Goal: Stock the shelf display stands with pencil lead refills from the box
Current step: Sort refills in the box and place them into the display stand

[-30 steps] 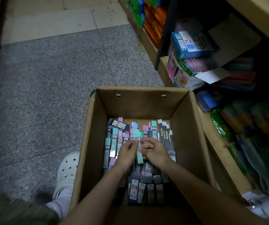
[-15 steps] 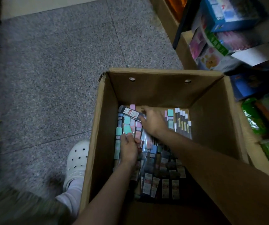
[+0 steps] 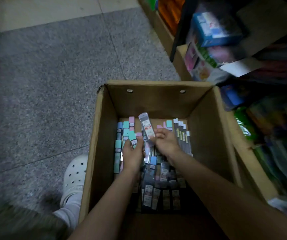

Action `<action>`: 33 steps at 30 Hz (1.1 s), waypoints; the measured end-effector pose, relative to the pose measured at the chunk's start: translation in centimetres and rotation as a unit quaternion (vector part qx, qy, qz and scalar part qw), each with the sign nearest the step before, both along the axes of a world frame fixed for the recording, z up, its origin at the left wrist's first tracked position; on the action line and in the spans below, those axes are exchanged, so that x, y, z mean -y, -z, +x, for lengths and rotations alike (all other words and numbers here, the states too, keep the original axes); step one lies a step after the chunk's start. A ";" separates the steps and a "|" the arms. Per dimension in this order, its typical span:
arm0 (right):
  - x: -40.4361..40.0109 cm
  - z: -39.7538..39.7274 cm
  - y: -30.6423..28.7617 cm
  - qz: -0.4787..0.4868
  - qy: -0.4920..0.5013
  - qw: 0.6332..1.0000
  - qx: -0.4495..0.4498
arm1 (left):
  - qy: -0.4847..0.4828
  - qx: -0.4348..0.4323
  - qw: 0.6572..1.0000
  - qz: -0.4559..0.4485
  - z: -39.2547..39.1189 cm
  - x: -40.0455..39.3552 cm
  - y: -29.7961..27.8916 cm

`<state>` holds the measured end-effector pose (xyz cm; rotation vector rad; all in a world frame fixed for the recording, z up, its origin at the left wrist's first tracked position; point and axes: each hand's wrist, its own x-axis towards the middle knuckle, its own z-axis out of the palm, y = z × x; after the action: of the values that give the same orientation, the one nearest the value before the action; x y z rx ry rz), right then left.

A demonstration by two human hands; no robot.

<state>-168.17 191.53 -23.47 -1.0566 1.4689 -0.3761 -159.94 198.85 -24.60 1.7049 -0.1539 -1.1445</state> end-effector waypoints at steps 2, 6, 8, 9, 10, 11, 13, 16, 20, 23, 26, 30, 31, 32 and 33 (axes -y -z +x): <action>-1.7 -1.4 -1.8 0.011 -0.001 0.999 0.052 | 0.043 0.004 0.999 -0.024 -0.2 -0.1 -2.3; -3.2 -4.0 -7.1 -0.043 -0.005 0.996 0.075 | 0.145 0.043 0.985 -0.088 -0.7 0.2 -7.3; -3.1 -5.4 -10.4 -0.088 -0.005 0.994 0.065 | 0.190 0.054 0.972 -0.127 -1.1 0.8 -10.4; -2.9 -6.0 -12.2 -0.111 -0.004 0.992 0.065 | 0.218 0.075 0.963 -0.143 -1.2 1.4 -12.0; -2.6 -6.7 -14.0 -0.131 -0.003 0.989 0.068 | 0.247 0.101 0.951 -0.158 -1.4 2.1 -13.8; -2.3 -7.4 -15.9 -0.150 -0.001 0.986 0.070 | 0.278 0.125 0.937 -0.171 -1.5 2.9 -15.8; -1.6 -9.1 -19.8 -0.203 0.023 0.976 0.071 | 0.350 0.149 0.904 -0.197 -2.0 4.4 -19.9; -1.1 -12.1 -25.0 -0.292 0.080 0.950 0.077 | 0.439 0.227 0.841 -0.222 -3.6 6.0 -25.3; -1.8 -15.5 -30.3 -0.386 0.075 0.917 0.060 | 0.474 0.213 0.809 -0.273 -6.2 6.4 -29.4; -2.4 -17.1 -33.1 -0.425 0.059 0.903 0.014 | 0.482 0.168 0.801 -0.313 -8.3 6.6 -31.2; -2.6 -18.8 -35.3 -0.449 0.081 0.889 -0.045 | 0.500 0.131 0.789 -0.333 -10.4 7.1 -32.6; -2.6 -20.2 -37.9 -0.468 0.073 0.870 -0.136 | 0.526 0.126 0.766 -0.348 -11.3 7.9 -33.4; -2.5 -20.3 -38.6 -0.466 0.067 0.869 -0.153 | 0.529 0.124 0.760 -0.355 -11.3 8.2 -33.5; -2.3 -20.3 -39.3 -0.463 0.057 0.869 -0.165 | 0.531 0.124 0.756 -0.363 -11.3 8.5 -33.6; -2.1 -20.2 -40.1 -0.461 0.047 0.869 -0.174 | 0.530 0.124 0.753 -0.369 -11.2 8.8 -33.8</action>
<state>-188.34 193.63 16.60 -1.8862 1.6889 -1.0704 -171.11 190.04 9.24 0.9379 -1.6882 -1.3233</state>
